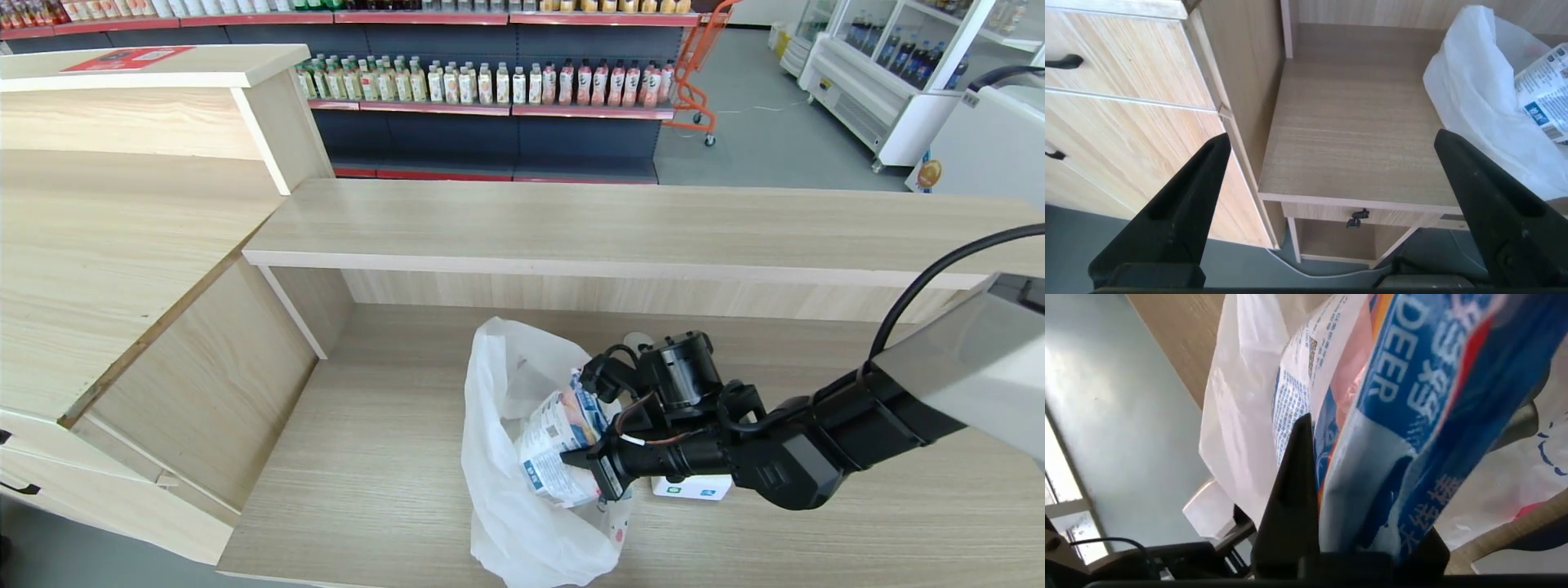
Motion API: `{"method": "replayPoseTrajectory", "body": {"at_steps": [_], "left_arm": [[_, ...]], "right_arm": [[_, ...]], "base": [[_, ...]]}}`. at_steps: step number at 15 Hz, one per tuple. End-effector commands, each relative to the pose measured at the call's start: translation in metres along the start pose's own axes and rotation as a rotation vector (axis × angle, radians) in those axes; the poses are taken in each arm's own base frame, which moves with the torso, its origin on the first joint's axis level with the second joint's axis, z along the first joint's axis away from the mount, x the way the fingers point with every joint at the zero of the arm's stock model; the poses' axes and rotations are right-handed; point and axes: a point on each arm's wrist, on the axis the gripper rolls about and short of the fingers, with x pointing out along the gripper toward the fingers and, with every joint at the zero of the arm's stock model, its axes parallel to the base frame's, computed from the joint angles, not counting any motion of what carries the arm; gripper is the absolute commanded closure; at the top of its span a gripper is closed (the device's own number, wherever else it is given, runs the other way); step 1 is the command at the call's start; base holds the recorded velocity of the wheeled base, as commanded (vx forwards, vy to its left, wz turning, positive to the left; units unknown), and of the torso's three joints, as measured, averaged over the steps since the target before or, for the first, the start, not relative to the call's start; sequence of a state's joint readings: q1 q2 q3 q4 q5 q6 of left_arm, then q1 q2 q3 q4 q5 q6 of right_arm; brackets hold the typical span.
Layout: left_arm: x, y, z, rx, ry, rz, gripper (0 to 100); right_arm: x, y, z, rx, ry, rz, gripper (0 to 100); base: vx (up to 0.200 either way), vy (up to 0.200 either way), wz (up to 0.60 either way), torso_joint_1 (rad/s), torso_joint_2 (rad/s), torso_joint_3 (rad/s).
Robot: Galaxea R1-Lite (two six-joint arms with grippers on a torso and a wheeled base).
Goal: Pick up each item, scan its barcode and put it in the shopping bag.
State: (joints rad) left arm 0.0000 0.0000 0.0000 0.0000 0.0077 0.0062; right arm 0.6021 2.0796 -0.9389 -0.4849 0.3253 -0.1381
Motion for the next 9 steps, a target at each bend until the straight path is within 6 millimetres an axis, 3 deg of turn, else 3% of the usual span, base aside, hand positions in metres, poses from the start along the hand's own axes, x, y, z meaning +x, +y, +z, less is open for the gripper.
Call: {"method": "replayPoseTrajectory", "body": {"at_steps": [1, 2, 9], "left_arm": [[0.000, 0.000, 0.000, 0.000, 0.002, 0.002, 0], [0.000, 0.000, 0.000, 0.000, 0.002, 0.000, 0], [0.000, 0.000, 0.000, 0.000, 0.002, 0.002, 0]], "right_arm": [[0.006, -0.002, -0.003, -0.015, 0.009, 0.001, 100], [0.008, -0.004, -0.002, -0.034, 0.008, -0.001, 0], [0.012, -0.006, 0.015, -0.009, -0.083, -0.001, 0]], "base": [[0.000, 0.000, 0.00, 0.000, 0.00, 0.000], [0.000, 0.000, 0.00, 0.000, 0.00, 0.000], [0.000, 0.000, 0.00, 0.000, 0.00, 0.000]]}}
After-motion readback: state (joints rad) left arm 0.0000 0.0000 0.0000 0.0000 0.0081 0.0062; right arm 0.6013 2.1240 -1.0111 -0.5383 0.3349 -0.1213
